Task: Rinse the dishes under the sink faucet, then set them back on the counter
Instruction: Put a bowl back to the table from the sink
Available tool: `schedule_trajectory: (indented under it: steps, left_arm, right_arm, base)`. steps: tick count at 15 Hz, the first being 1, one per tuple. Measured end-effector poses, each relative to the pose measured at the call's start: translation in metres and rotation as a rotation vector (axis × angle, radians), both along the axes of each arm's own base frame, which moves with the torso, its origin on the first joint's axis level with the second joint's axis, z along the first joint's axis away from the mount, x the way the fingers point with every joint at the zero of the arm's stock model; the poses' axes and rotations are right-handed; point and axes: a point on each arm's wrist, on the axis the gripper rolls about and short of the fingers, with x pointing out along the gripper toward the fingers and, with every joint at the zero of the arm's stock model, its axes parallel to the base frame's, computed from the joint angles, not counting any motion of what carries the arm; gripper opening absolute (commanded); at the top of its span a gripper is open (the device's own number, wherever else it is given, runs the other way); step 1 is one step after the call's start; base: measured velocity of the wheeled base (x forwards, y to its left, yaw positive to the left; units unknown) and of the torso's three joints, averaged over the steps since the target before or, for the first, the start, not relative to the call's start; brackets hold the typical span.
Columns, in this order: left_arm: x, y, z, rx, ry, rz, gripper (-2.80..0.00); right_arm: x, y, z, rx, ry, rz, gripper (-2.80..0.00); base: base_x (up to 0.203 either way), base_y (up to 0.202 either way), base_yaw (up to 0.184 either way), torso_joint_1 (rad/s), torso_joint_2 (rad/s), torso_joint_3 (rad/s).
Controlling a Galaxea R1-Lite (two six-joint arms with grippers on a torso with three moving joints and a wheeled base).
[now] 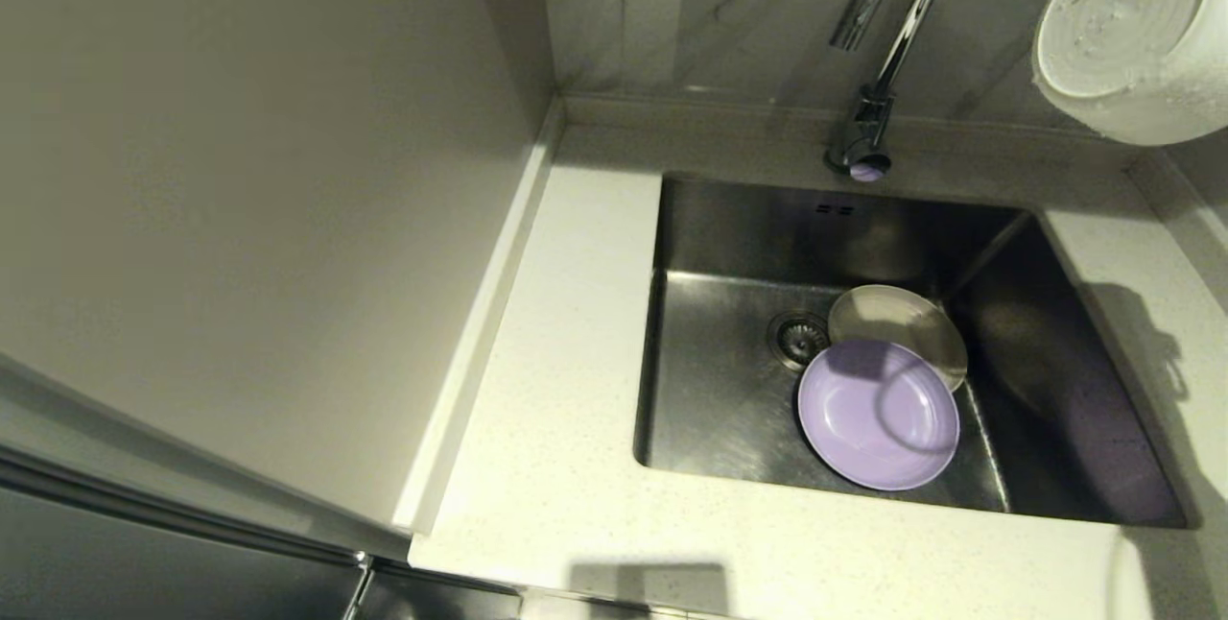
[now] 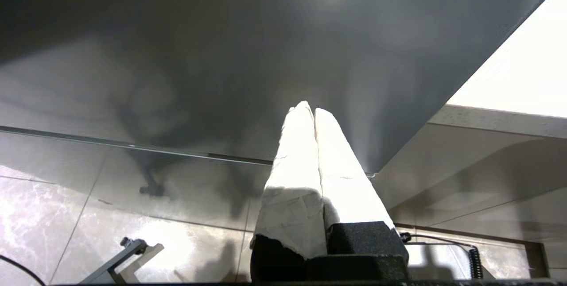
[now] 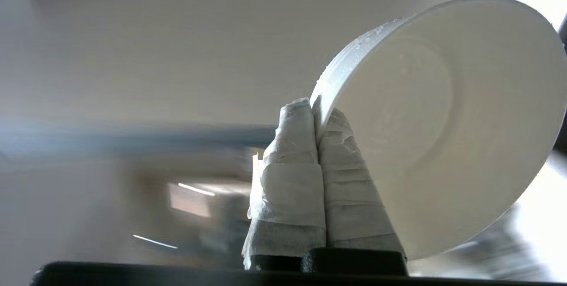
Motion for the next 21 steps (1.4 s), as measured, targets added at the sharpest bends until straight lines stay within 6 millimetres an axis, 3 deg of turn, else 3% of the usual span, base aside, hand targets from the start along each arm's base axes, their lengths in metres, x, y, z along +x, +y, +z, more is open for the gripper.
schedule_trajectory:
  steps: [2,4,6,8,10,13,15,17,21]
  left_arm:
    - [0.000,0.000,0.000,0.000,0.000,-0.001,-2.80]
    - [0.000,0.000,0.000,0.000,0.000,0.000,-2.80]
    - [0.000,0.000,0.000,0.000,0.000,0.000,-2.80]
    - [0.000,0.000,0.000,0.000,0.000,0.000,-2.80]
    - [0.000,0.000,0.000,0.000,0.000,0.000,-2.80]
    - [0.000,0.000,0.000,0.000,0.000,0.000,-2.80]
    - [0.000,0.000,0.000,0.000,0.000,0.000,-2.80]
    - [0.000,0.000,0.000,0.000,0.000,0.000,-2.80]
    - [0.000,0.000,0.000,0.000,0.000,0.000,-2.80]
  right_arm:
    - [0.020,-0.006,-0.021,0.116,0.329,0.004,-2.80]
    - [0.040,-0.014,-0.057,0.253,0.713,-0.002,-2.80]
    - [0.047,-0.015,-0.087,0.371,1.060,0.003,-2.80]
    - [0.046,-0.009,-0.096,0.422,1.244,0.018,-2.80]
    - [0.047,-0.004,-0.088,0.362,1.117,0.033,-2.80]
    - [0.045,0.013,-0.041,0.200,0.697,0.082,-2.80]
    - [0.040,0.022,-0.030,0.151,0.566,0.111,-2.80]
    - [0.042,0.023,-0.051,0.170,0.639,0.115,-2.80]
    - [0.047,0.012,-0.110,0.333,1.081,-0.063,-2.80]
  base:
    - [0.000,0.000,0.000,0.000,0.00,0.000]
    - [0.000,0.000,0.000,0.000,0.00,0.000]
    - [0.000,0.000,0.000,0.000,0.00,0.000]
    - [0.000,0.000,0.000,0.000,0.00,0.000]
    - [0.000,0.000,0.000,0.000,0.00,0.000]
    - [0.000,0.000,0.000,0.000,0.00,0.000]
    - [0.000,0.000,0.000,0.000,0.00,0.000]
    - [0.000,0.000,0.000,0.000,0.00,0.000]
    - [0.000,0.000,0.000,0.000,0.00,0.000]
